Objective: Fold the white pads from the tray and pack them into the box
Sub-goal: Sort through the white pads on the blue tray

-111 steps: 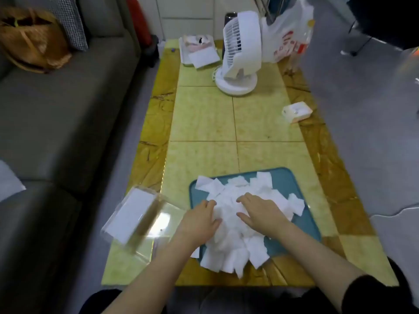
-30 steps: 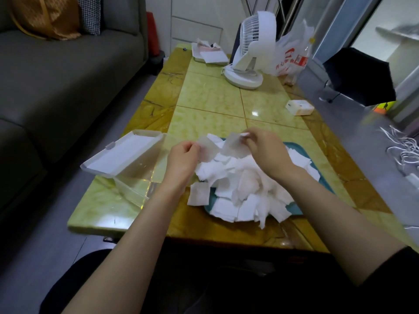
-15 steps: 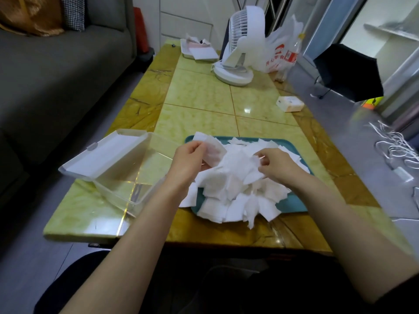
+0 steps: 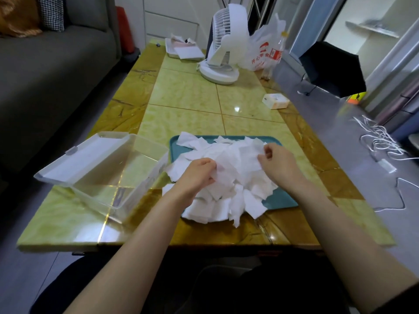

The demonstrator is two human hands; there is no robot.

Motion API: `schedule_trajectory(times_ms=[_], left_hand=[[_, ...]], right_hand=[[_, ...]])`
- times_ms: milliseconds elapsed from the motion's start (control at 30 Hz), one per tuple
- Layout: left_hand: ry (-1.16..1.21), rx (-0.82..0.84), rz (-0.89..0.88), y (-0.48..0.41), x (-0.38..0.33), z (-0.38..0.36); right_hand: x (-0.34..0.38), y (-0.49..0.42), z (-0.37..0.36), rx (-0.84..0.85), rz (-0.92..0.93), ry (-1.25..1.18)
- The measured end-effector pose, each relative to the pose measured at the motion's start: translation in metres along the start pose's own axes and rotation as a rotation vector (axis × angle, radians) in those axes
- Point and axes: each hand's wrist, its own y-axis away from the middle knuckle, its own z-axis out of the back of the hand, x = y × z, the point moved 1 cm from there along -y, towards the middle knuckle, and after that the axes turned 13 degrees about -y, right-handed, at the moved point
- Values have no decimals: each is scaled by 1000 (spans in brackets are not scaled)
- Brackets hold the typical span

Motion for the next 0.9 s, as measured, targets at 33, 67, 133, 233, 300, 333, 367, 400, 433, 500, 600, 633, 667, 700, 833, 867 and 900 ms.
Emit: schedule_trajectory(times_ms=[33,67,133,233,300,333,367,400,433,500,600,633,667,700,833,867,900], left_hand=[[-1,-19,-11,0,0,0],[0,-43,-22,1,-1,0],[17,-78,-54,4,-4,1],[42,-82,-86,9,-8,4],[67,-66,-95,12,-10,6],[80,-54,-98,15,-11,7],[93,-41,-100,17,-11,7],[110,-27,-106,18,-12,8],[131,-10,-114,20,-12,8],[173,25,-126,22,-12,9],[199,47,-123,23,-13,12],[202,48,-122,23,-13,13],[200,47,-123,23,-13,13],[201,47,-124,24,-13,13],[232,45,-98,28,-16,13],[247,54,-82,28,-17,12],[259,72,-65,28,-17,13]], right_hand=[[3,0,6,-54,46,-8],[7,1,12,-93,88,-35],[20,6,19,-104,132,-130],[40,17,16,112,136,-358],[46,22,8,264,142,-352],[46,23,4,302,150,-302],[45,22,1,319,153,-258],[43,22,-2,324,150,-236],[40,22,-4,325,146,-232],[38,22,-6,328,143,-232],[39,23,-8,334,153,-223],[40,24,-9,329,157,-221],[41,24,-10,321,158,-226],[41,24,-11,312,156,-232],[43,24,-14,274,138,-280],[43,24,-15,263,132,-291],[43,25,-16,253,125,-297]])
